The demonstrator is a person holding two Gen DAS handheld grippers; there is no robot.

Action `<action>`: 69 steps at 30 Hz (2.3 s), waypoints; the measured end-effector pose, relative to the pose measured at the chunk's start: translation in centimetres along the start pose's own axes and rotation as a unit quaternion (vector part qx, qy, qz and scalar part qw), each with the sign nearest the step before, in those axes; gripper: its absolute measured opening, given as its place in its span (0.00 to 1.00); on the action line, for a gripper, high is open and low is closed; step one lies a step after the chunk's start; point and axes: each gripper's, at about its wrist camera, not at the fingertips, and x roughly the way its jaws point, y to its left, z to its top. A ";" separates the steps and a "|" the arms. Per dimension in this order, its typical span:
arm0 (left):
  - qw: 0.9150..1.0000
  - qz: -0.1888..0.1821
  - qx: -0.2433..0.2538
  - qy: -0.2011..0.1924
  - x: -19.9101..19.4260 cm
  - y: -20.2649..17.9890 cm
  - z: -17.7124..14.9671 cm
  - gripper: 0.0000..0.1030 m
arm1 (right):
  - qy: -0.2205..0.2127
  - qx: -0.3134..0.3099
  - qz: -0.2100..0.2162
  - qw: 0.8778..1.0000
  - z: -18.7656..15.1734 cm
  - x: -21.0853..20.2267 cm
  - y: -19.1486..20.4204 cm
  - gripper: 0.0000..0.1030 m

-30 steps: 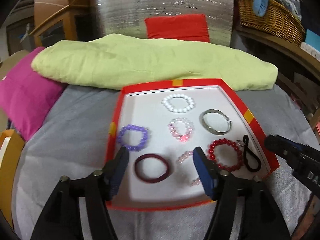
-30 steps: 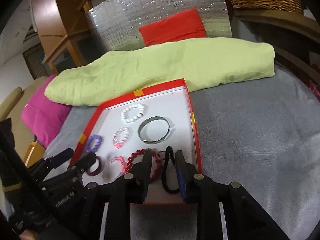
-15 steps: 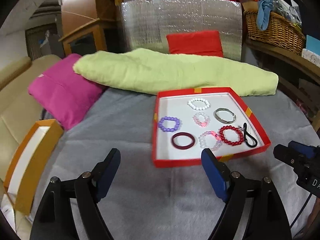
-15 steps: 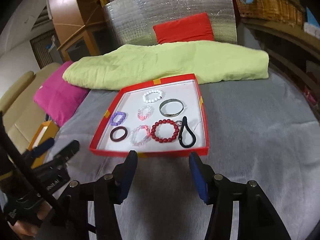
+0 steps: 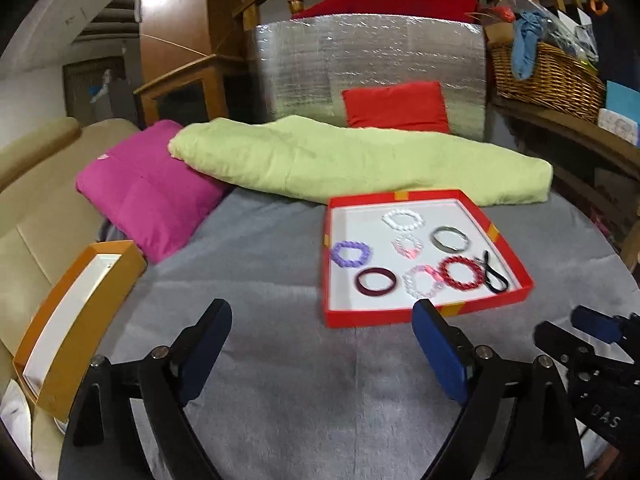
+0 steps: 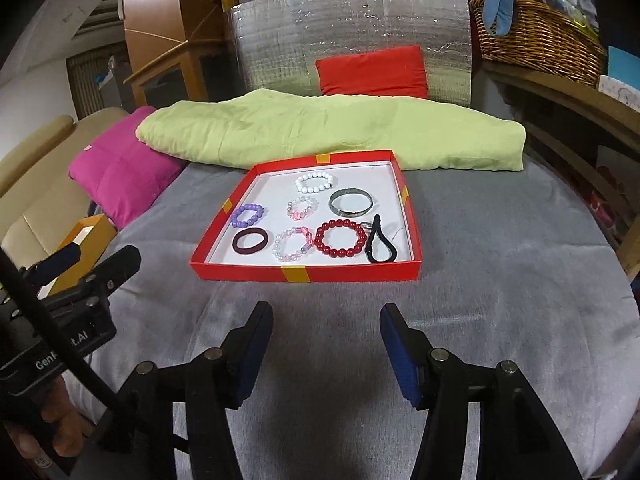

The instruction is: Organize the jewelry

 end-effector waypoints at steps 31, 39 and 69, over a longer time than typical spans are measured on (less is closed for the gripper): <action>1.000 -0.006 -0.019 0.019 1.5 0.1 0.4 0.89 | -0.007 0.000 0.000 1.000 0.4 0.5 -0.6 0.58; 1.000 -0.001 -0.022 0.021 1.6 0.6 0.3 0.89 | -0.013 -0.004 -0.003 1.000 0.4 0.5 -0.1 0.58; 0.999 -0.005 -0.022 0.027 1.9 0.9 0.2 0.89 | -0.015 -0.010 -0.009 1.000 0.4 0.8 0.5 0.58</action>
